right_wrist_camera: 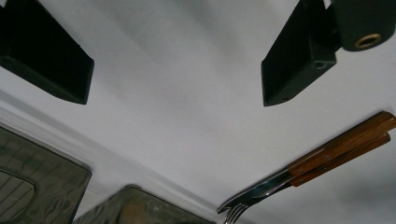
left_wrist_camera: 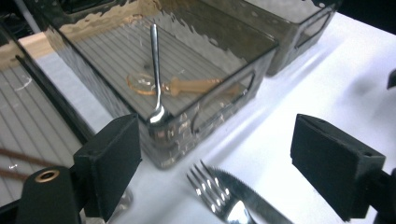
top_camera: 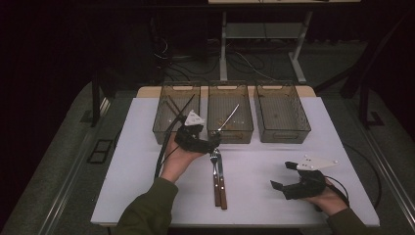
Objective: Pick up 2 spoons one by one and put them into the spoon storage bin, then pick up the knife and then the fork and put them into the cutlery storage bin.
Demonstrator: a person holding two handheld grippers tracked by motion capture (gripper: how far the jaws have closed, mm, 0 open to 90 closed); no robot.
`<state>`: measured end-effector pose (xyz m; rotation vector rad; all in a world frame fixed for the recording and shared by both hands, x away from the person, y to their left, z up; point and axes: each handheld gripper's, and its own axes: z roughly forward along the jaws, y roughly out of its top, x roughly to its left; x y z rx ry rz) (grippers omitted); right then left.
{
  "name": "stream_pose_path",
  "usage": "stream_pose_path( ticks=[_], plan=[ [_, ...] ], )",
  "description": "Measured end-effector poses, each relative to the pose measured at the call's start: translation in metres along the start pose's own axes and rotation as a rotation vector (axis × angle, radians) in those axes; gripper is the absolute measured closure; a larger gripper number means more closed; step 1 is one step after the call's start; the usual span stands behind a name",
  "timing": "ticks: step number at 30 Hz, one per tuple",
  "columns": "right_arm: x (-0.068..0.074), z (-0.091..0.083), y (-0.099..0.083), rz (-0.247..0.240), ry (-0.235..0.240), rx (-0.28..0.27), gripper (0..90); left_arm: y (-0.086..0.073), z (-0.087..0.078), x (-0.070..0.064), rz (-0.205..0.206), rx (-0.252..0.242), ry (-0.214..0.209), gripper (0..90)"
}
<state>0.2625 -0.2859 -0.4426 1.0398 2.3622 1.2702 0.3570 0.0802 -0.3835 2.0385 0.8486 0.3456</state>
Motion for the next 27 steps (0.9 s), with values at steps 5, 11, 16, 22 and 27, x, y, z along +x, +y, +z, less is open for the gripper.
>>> stream_pose_path(
  ticks=[5, 11, 16, 22, 27],
  plan=[
    [0.000, 0.000, 0.000, -0.002, -0.004, 0.000, 9.2, -0.017, -0.006, -0.004, -0.002, 0.014, -0.013, 19.6],
    [0.000, 0.000, 0.000, -0.004, -0.004, -0.001, 9.2, -0.035, -0.012, -0.009, 0.011, 0.039, -0.011, 29.5],
    [0.001, -0.001, 0.000, -0.002, -0.002, -0.003, 9.2, -0.047, -0.010, -0.010, 0.018, 0.079, -0.047, 48.0],
    [0.001, 0.000, 0.001, -0.005, -0.002, -0.002, 9.2, -0.054, -0.003, -0.012, 0.035, 0.125, -0.056, 75.3],
    [0.001, 0.000, 0.001, -0.006, 0.000, -0.001, 9.2, -0.056, 0.006, -0.016, 0.049, 0.154, -0.073, 89.4]
  ],
)
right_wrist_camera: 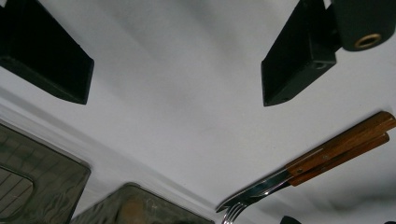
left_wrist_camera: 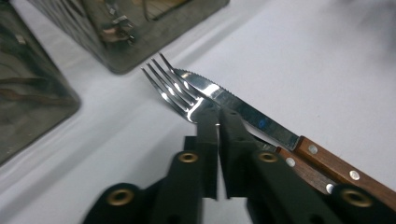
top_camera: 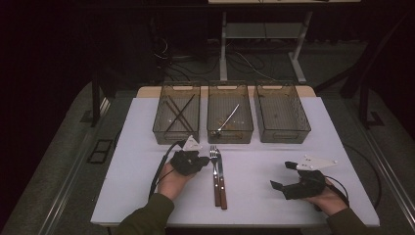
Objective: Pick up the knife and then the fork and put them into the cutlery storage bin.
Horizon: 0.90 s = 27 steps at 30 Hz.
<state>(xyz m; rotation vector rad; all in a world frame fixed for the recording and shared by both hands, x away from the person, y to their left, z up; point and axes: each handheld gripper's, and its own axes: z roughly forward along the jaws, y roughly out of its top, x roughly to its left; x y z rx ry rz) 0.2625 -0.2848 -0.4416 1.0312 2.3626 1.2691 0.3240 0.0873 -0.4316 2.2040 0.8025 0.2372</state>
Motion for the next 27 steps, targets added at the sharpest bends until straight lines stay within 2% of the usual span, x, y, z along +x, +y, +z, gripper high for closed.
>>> stream_pose_path(
  ticks=[3, 12, 27],
  plan=[
    [0.000, 0.001, 0.000, -0.007, -0.001, 0.001, 9.2, -0.001, 0.006, -0.002, 0.014, 0.030, -0.006, 89.6],
    [0.000, 0.001, 0.000, -0.004, 0.001, 0.000, 9.2, -0.001, 0.020, -0.005, 0.032, 0.058, 0.005, 89.5],
    [0.000, 0.001, 0.000, -0.002, 0.000, 0.003, 9.2, 0.005, 0.030, -0.007, 0.041, 0.048, 0.001, 89.5]
  ],
)
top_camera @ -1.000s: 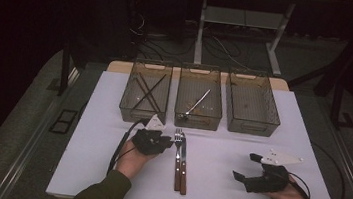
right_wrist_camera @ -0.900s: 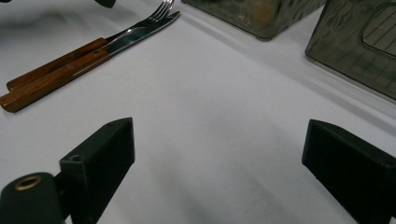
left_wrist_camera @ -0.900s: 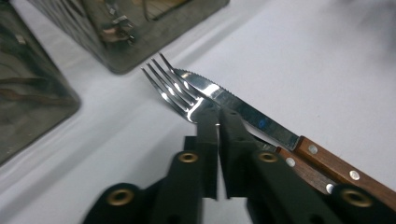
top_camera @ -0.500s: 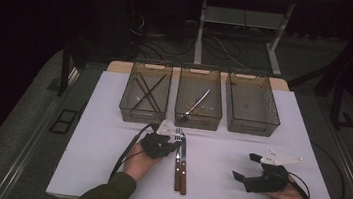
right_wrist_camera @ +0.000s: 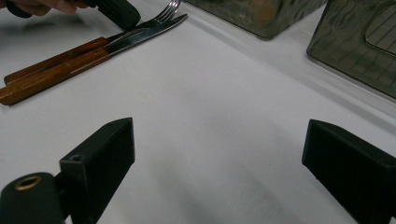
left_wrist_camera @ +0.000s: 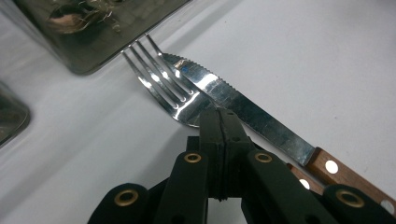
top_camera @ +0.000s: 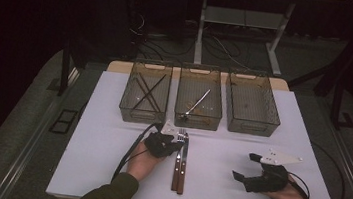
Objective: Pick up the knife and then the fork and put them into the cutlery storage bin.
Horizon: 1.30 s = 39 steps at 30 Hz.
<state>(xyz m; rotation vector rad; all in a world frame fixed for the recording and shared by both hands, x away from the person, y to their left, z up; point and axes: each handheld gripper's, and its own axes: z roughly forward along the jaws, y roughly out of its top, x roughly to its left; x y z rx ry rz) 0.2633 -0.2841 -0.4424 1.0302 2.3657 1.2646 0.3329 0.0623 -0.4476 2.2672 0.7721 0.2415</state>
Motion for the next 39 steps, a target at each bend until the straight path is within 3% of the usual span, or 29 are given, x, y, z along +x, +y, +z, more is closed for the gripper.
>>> stream_pose_path(
  ticks=[11, 19, 31, 36, 39],
  plan=[
    [0.000, 0.000, 0.000, 0.001, 0.003, 0.002, 9.2, 0.008, 0.009, -0.008, 0.031, 0.000, -0.029, 89.6],
    [0.000, 0.000, 0.000, 0.001, 0.002, 0.002, 9.2, 0.014, 0.014, -0.018, 0.083, 0.011, -0.057, 89.7],
    [0.000, 0.000, 0.000, -0.002, 0.001, 0.002, 9.2, 0.016, 0.016, -0.026, 0.105, 0.002, -0.121, 89.8],
    [0.000, 0.000, 0.000, -0.003, 0.000, -0.002, 9.2, 0.015, 0.012, -0.026, 0.117, -0.001, -0.121, 88.8],
    [0.000, -0.001, 0.000, -0.003, 0.000, -0.002, 9.2, 0.014, 0.002, -0.025, 0.132, -0.015, -0.126, 82.3]
  ],
)
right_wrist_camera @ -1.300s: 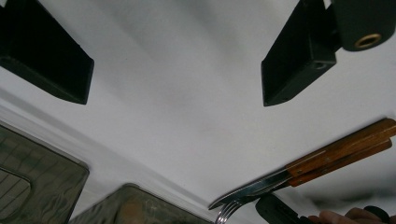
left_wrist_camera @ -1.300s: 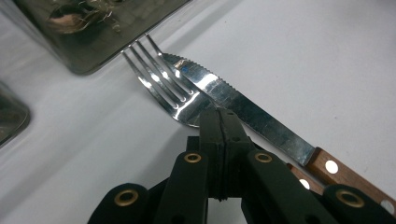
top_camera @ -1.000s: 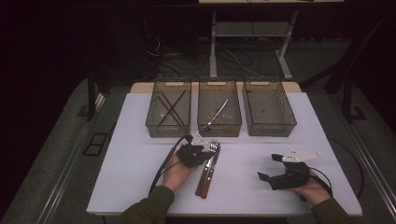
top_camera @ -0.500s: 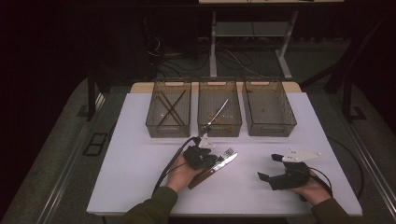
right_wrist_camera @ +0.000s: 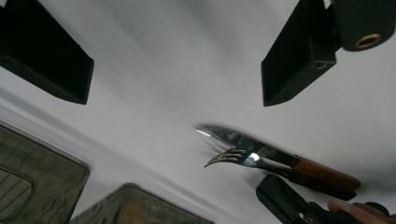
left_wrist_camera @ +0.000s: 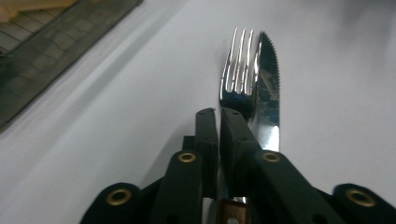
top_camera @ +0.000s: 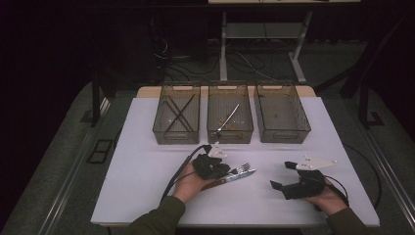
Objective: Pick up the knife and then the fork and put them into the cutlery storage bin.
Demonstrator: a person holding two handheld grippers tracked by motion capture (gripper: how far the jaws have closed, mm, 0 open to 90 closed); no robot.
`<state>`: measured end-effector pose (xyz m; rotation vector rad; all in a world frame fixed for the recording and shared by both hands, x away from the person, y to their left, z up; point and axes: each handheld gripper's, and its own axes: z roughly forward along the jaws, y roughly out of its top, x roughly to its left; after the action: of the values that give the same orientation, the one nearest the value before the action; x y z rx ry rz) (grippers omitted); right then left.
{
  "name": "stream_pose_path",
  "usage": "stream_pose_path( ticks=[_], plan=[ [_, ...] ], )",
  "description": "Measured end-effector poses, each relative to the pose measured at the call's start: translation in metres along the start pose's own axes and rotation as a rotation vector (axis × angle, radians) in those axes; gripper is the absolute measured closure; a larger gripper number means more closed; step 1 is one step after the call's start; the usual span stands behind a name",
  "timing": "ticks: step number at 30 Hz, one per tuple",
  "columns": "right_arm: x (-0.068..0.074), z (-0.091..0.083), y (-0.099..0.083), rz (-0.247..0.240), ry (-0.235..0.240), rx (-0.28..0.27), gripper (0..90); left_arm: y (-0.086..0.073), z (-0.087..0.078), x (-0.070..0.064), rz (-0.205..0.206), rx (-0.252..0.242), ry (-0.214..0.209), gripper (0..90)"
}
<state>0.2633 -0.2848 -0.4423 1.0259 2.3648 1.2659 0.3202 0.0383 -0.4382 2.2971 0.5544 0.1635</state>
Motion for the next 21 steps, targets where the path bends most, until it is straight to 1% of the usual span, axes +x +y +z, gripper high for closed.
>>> stream_pose_path(
  ticks=[2, 4, 6, 8, 10, 12, 13, 15, 16, 18, 19, 21],
  plan=[
    [0.000, 0.000, 0.000, 0.001, -0.001, -0.001, 9.2, -0.003, -0.009, -0.002, -0.009, -0.010, -0.008, 77.1],
    [0.000, -0.001, 0.000, 0.003, -0.002, 0.000, 9.2, -0.008, -0.017, -0.003, -0.006, -0.009, -0.005, 74.1],
    [0.000, -0.001, 0.000, 0.003, -0.002, 0.000, 9.2, -0.013, -0.026, -0.004, -0.007, -0.011, -0.005, 73.0],
    [0.000, -0.001, 0.000, 0.002, -0.002, 0.000, 9.2, -0.019, -0.031, -0.005, -0.019, -0.018, -0.006, 73.0],
    [0.000, -0.001, 0.000, 0.001, -0.002, -0.001, 9.2, -0.023, -0.035, -0.006, -0.010, -0.010, -0.003, 73.1],
    [0.000, 0.000, 0.000, 0.002, -0.003, -0.001, 9.2, -0.026, -0.036, -0.006, -0.005, -0.007, 0.007, 73.5],
    [0.000, 0.000, 0.000, 0.003, -0.004, 0.000, 9.2, -0.027, -0.036, -0.006, -0.017, -0.009, 0.009, 73.5],
    [0.000, 0.000, 0.000, 0.000, -0.004, 0.001, 9.2, -0.027, -0.035, -0.003, -0.014, -0.005, 0.014, 74.1],
    [0.000, 0.000, 0.000, -0.001, -0.003, 0.000, 9.2, -0.027, -0.034, -0.002, -0.018, -0.009, 0.012, 74.2],
    [0.000, 0.000, 0.000, -0.001, -0.003, 0.001, 9.2, -0.028, -0.030, 0.000, -0.023, 0.001, 0.009, 74.7],
    [0.000, 0.000, 0.000, -0.001, -0.003, 0.001, 9.2, -0.028, -0.029, 0.001, -0.018, 0.008, 0.008, 74.7],
    [0.000, 0.000, 0.000, 0.001, -0.003, 0.001, 9.2, -0.028, -0.028, 0.002, -0.027, 0.008, -0.001, 74.9]
  ],
)
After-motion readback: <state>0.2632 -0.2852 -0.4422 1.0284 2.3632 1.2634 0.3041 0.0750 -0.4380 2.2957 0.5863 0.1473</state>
